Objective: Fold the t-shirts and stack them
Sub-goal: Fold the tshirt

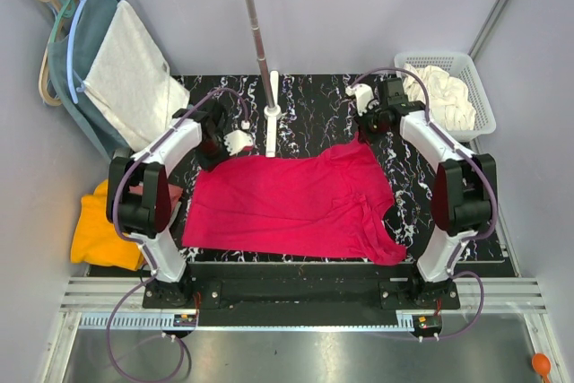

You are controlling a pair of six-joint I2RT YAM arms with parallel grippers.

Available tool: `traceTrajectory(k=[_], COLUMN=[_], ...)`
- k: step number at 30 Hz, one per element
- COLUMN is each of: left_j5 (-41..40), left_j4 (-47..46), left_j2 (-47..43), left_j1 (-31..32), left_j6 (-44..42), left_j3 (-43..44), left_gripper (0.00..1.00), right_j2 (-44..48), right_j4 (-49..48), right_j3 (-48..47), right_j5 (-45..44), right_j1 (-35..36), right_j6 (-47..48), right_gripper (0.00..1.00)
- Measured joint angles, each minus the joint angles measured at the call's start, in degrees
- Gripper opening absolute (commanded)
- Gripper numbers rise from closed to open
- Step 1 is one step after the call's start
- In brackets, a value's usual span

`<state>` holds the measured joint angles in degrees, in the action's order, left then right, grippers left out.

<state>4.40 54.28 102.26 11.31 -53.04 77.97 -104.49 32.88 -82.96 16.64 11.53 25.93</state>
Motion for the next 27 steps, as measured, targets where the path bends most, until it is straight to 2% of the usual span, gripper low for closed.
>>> traceTrajectory(k=[13,27], left_j5=[-5.3,-7.7], left_j4=[-1.2,-1.8], left_j2=[-7.1,-12.6], left_j1=[2.7,3.3], left_j6=[3.6,5.5], left_j3=[-9.7,-17.4], left_gripper=[0.0,0.0], right_j2=[18.4,28.5], right_j4=[4.7,10.4], right_j3=[13.1,23.7], right_j5=[0.0,-0.1], right_j1=[5.2,6.6], right_j6=[1.3,2.0], right_gripper=[0.0,0.0])
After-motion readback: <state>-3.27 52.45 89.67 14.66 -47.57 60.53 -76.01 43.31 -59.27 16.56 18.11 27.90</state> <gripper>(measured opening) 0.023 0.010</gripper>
